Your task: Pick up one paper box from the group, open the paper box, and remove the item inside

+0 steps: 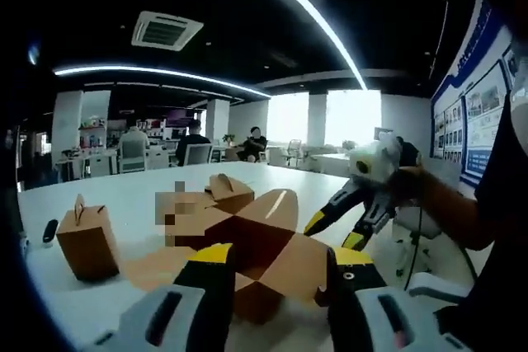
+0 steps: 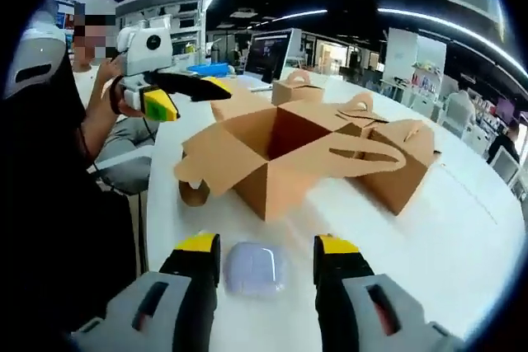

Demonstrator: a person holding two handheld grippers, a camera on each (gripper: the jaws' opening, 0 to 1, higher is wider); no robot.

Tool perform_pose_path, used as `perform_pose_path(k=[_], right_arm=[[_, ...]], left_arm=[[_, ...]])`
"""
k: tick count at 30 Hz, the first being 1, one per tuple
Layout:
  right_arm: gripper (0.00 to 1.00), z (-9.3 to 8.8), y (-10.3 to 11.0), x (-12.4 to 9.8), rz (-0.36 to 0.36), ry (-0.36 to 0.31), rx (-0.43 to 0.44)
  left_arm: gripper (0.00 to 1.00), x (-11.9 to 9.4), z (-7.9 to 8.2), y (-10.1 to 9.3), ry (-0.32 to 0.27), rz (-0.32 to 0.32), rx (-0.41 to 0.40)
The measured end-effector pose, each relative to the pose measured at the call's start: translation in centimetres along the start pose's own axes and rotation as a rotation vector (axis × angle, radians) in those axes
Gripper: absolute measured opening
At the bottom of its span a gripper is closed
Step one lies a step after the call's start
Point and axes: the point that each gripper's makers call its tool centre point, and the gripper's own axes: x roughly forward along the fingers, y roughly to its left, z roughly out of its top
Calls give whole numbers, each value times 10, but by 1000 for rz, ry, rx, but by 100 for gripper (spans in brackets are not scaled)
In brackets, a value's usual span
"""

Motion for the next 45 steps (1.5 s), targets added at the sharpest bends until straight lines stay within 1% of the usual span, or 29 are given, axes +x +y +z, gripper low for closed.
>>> perform_pose_path(k=[3, 5, 6, 7, 10, 11, 14, 15, 16, 17, 20, 22, 25, 27, 28, 29, 30, 32, 33, 34, 37, 40, 41, 42, 43, 45], right_arm=[[44, 3, -5, -7, -48, -76, 37], [43, 4, -9, -10, -85, -122, 53], [42, 5, -12, -14, -105, -161, 76], [42, 6, -13, -17, -114, -180, 90], [42, 16, -19, -26, -160, -245, 111], [41, 18, -19, -27, -164, -255, 115], [41, 33, -19, -36, -186, -351, 142], [40, 34, -14, -37, -162, -365, 150], [39, 34, -13, -38, -160, -367, 153], [39, 35, -12, -39, -169, -374, 151], [39, 36, -12, -38, -187, -389, 147], [39, 41, -11, -38, -191, -410, 151], [39, 52, -6, -41, -186, -442, 138], [38, 59, 0, -44, -177, -455, 90], [37, 61, 4, -46, -176, -455, 66], [37, 62, 6, -47, -177, -454, 61], [37, 64, 8, -49, -176, -456, 57], [36, 65, 11, -51, -168, -464, 56], [36, 65, 11, -51, -164, -467, 63], [37, 65, 11, -51, -167, -468, 89], [35, 58, 9, -47, -170, -432, 119], [27, 49, 12, -37, -154, -380, 139], [27, 49, 13, -33, -155, -375, 142], [27, 48, 15, -31, -161, -369, 136], [26, 49, 16, -30, -163, -372, 135], [27, 54, 19, -30, -156, -393, 147]], left_arm=[[45, 1, 4, -2, -6, -13, 4], [45, 2, 6, 0, -11, -12, 6], [45, 2, 8, 2, -12, -5, 19], [45, 1, 9, 2, -13, -4, 26], [45, -1, 12, 3, -20, -4, 30], [45, -1, 12, 4, -21, -2, 29], [45, -1, 13, 7, -25, 13, 26], [45, -2, 14, 11, -38, 45, 38], [45, -2, 14, 13, -33, 68, 53], [45, -1, 13, 12, -26, 75, 67], [45, -4, 13, 4, -24, 51, 87], [45, -7, 14, 2, -26, 38, 81], [45, -12, 15, 3, -27, 40, 71], [45, -16, 17, 5, -45, 46, 63], [45, -19, 22, 10, -80, 89, 58], [45, -22, 23, 11, -92, 102, 70], [44, -24, 23, 10, -94, 102, 73], [44, -29, 23, 13, -105, 114, 68], [44, -31, 23, 14, -108, 115, 63], [44, -33, 23, 15, -107, 115, 57], [44, -37, 21, 18, -94, 118, 45], [44, -44, 18, 21, -92, 123, 49], [44, -46, 17, 23, -94, 132, 44], [44, -50, 18, 28, -108, 164, 54], [44, -52, 17, 29, -112, 171, 56], [44, -55, 15, 30, -112, 170, 32]])
